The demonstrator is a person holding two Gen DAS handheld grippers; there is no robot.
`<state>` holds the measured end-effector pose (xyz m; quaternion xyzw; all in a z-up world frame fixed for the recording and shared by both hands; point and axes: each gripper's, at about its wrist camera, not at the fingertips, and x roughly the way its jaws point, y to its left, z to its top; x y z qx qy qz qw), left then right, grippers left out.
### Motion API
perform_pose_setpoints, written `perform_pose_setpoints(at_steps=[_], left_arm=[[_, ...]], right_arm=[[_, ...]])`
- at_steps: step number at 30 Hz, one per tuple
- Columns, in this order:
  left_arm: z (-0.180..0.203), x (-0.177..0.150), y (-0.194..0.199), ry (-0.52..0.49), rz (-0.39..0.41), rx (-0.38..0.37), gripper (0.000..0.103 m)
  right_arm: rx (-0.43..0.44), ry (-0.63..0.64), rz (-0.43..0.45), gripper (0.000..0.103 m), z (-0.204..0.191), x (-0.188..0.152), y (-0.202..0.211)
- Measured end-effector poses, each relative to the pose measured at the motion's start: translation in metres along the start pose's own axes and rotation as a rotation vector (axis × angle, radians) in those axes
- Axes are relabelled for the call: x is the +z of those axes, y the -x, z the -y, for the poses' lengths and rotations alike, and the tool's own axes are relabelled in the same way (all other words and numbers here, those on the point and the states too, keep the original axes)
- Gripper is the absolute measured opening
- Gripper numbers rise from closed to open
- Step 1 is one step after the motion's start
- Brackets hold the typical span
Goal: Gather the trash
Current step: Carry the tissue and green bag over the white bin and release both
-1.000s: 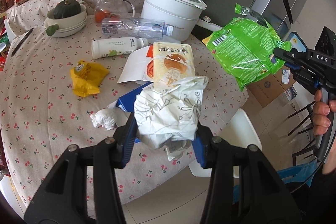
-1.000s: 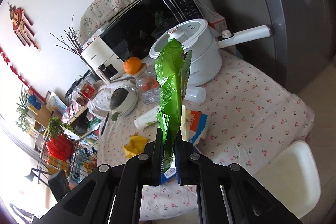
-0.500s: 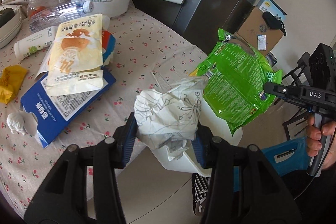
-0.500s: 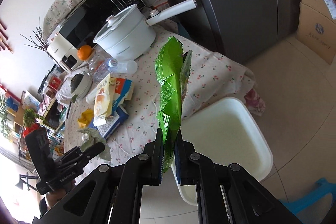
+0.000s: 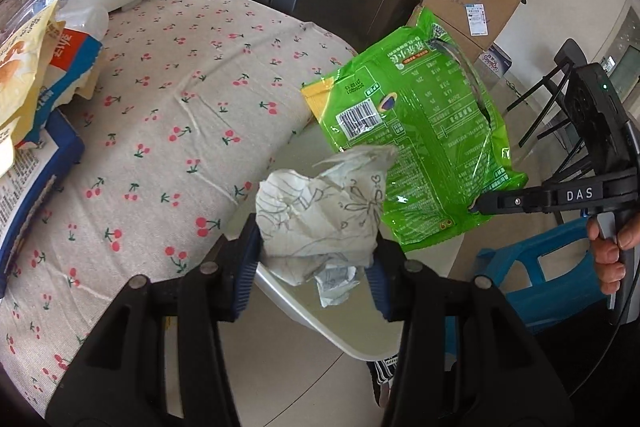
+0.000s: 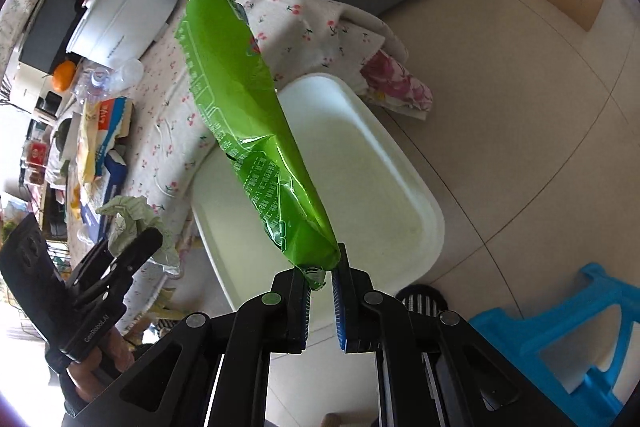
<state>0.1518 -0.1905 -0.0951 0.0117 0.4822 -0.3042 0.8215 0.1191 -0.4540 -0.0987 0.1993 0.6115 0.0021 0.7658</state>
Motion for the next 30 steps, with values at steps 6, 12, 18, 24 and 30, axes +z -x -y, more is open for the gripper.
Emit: perform_pose_setpoints(at_steps=[6, 12, 18, 24, 30], left_arm=[[0.009, -0.002, -0.020, -0.052, -0.017, 0.015, 0.050], [0.008, -0.003, -0.029, -0.050, -0.027, 0.052, 0.062], [0.005, 0.000, -0.011, -0.059, -0.019, 0.084, 0.077], [0.000, -0.010, 0.008, -0.061, 0.002, 0.119, 0.084], [-0.006, -0.010, 0.010, -0.059, 0.011, 0.187, 0.094]], right_arm=[[-0.001, 0.023, 0.013, 0.011, 0.004, -0.011, 0.007], [-0.004, 0.021, 0.014, 0.011, 0.011, -0.016, 0.009], [0.003, 0.014, 0.002, 0.011, 0.008, -0.013, 0.002], [0.000, 0.031, -0.021, 0.011, -0.001, -0.007, -0.008], [-0.013, 0.043, -0.024, 0.018, -0.011, -0.002, -0.013]])
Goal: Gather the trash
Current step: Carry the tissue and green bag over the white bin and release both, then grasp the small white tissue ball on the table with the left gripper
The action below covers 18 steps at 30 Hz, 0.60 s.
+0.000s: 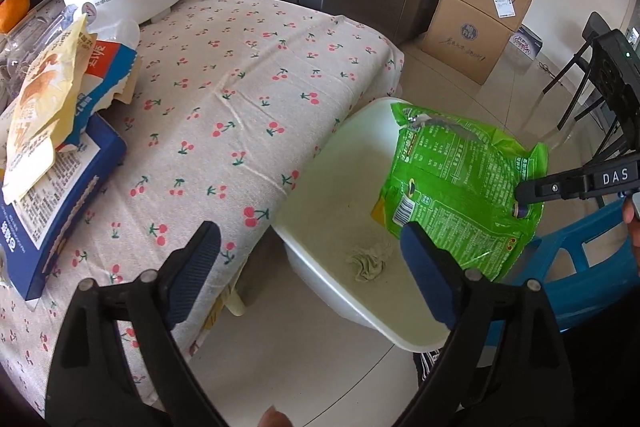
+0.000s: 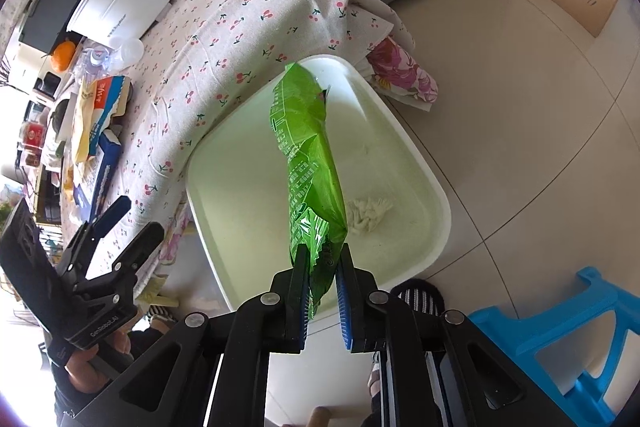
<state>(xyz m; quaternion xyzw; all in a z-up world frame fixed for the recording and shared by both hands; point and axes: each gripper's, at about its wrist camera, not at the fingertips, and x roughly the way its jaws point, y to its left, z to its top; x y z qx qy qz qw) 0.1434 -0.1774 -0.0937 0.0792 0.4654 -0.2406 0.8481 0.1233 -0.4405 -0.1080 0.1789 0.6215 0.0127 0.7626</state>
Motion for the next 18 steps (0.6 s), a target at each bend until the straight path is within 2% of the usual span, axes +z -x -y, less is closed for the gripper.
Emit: perform_pose_setpoints(at_steps=[1, 2, 4, 12, 18], left_arm=[[-0.001, 0.001, 0.000, -0.003, 0.005, 0.007, 0.094], [-0.003, 0.002, 0.001, -0.003, 0.006, 0.014, 0.094], [-0.008, 0.001, 0.006, 0.007, 0.008, 0.025, 0.095], [-0.030, -0.005, 0.022, 0.032, 0.006, 0.076, 0.099], [-0.055, -0.016, 0.042, 0.045, 0.008, 0.147, 0.101]], right_arm=[[-0.008, 0.005, 0.006, 0.034, -0.002, 0.001, 0.000], [-0.016, 0.005, 0.011, 0.058, -0.004, 0.003, 0.000], [-0.022, -0.008, 0.037, 0.074, -0.004, 0.005, 0.004], [-0.035, 0.037, 0.060, 0.075, -0.027, 0.010, 0.008], [-0.068, 0.095, 0.078, 0.077, -0.056, 0.014, 0.006]])
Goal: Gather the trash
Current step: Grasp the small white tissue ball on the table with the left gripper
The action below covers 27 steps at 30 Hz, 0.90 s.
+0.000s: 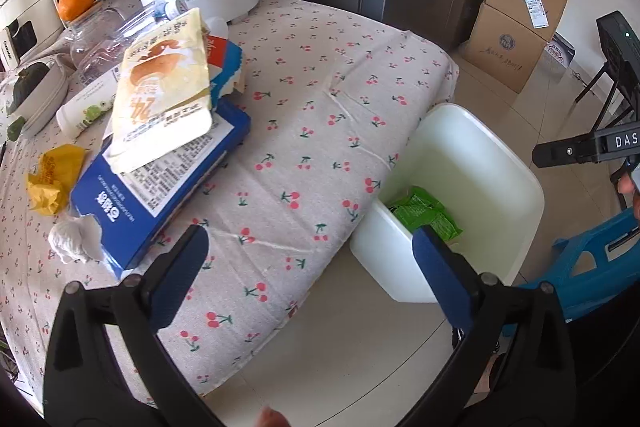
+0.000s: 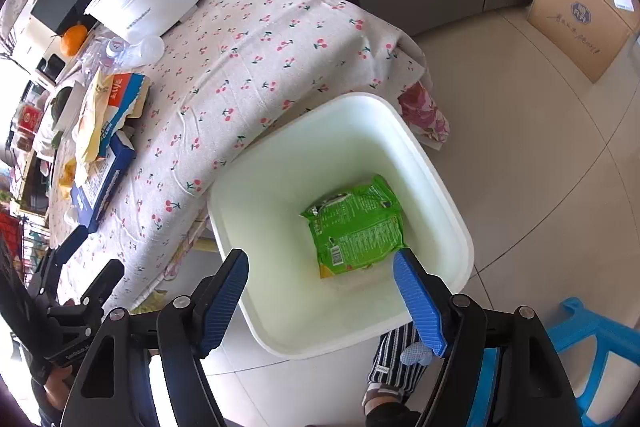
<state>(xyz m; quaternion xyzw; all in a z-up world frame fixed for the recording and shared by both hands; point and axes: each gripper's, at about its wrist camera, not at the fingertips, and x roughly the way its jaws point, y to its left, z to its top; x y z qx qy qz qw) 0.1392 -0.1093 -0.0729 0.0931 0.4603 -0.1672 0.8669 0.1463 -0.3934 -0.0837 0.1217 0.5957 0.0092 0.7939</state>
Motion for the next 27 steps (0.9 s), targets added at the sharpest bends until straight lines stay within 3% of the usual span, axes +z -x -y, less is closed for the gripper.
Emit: perform_pose_setpoints(at_steps=[12, 16, 20, 24, 27], left_arm=[[-0.112, -0.005, 0.015, 0.078, -0.073, 0.202, 0.102], [-0.151, -0.008, 0.013, 0.092, -0.102, 0.229, 0.102], [-0.180, -0.017, 0.007, 0.140, -0.046, 0.171, 0.101], [-0.195, -0.017, -0.013, 0.191, -0.091, 0.079, 0.079], [-0.199, -0.020, -0.021, 0.226, -0.109, 0.038, 0.070]], right_arm=[[0.020, 0.110, 0.051, 0.080, -0.082, 0.016, -0.002], [0.024, 0.141, 0.066, 0.081, -0.109, 0.021, -0.005], [0.022, 0.165, 0.072, 0.081, -0.131, 0.027, -0.012], [0.025, 0.164, 0.072, 0.081, -0.146, 0.032, -0.020], [0.034, 0.157, 0.071, 0.082, -0.154, 0.035, -0.024]])
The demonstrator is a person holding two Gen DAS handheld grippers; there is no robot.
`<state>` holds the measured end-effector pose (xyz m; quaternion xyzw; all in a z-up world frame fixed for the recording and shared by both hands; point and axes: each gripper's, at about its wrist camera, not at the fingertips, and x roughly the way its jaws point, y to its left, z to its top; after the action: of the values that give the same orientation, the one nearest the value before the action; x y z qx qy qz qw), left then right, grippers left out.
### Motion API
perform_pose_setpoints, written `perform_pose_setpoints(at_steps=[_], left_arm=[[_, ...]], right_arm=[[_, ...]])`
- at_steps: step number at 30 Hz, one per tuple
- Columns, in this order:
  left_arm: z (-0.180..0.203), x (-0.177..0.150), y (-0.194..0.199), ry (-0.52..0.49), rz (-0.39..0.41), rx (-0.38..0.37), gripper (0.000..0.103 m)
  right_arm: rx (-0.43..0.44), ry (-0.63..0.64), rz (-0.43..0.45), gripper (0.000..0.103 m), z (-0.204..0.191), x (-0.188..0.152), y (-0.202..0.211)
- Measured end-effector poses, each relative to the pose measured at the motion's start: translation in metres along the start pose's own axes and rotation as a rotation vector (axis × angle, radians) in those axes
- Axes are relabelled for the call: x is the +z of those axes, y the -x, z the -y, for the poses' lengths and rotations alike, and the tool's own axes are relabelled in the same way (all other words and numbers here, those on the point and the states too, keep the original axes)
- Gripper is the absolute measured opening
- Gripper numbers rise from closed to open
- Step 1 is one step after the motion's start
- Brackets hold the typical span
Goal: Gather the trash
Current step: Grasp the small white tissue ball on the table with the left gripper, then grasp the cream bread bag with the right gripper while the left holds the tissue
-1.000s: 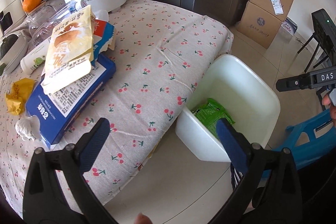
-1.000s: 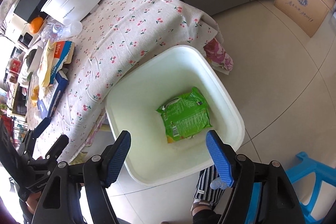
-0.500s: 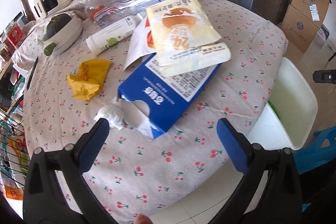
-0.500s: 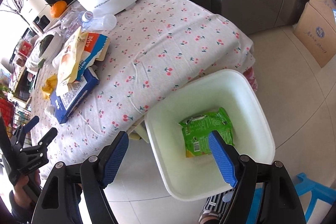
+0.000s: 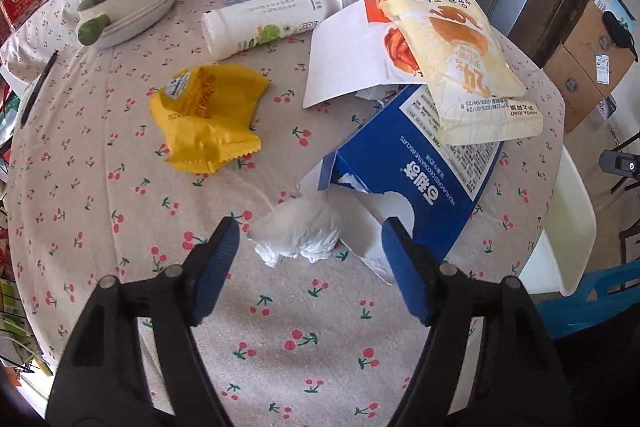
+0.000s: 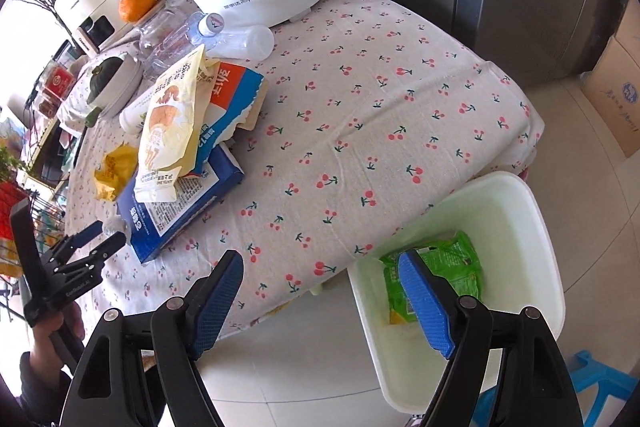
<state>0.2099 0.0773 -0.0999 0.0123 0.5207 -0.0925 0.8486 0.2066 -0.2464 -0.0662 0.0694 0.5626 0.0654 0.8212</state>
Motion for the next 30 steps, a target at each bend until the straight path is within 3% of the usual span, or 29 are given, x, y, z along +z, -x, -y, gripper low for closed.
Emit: perform_pose_setpoints(at_steps=[2, 6, 8, 20, 27, 30], left_arm=[[-0.004, 0.002, -0.002, 0.025, 0.005, -0.021, 0.064], [-0.005, -0.001, 0.000, 0.055, 0.018, -0.049, 0.039], [-0.008, -0.002, 0.003, 0.074, 0.021, -0.052, 0.036], [-0.030, -0.012, 0.044, 0.125, 0.099, -0.020, 0.035], [-0.038, -0.021, 0.052, 0.137, 0.112, 0.000, 0.035], [-0.041, -0.024, 0.054, 0.136, 0.113, 0.028, 0.035]], right_arm=[[0.000, 0.003, 0.005, 0.082, -0.005, 0.001, -0.001], [0.000, 0.015, 0.020, 0.082, -0.016, 0.003, -0.003], [0.009, 0.020, 0.027, 0.082, -0.021, 0.004, -0.003], [0.123, 0.047, 0.117, 0.081, -0.063, 0.031, -0.021], [0.150, 0.021, 0.178, 0.082, -0.094, 0.048, -0.035], [0.118, 0.051, 0.183, 0.082, -0.114, 0.052, -0.047]])
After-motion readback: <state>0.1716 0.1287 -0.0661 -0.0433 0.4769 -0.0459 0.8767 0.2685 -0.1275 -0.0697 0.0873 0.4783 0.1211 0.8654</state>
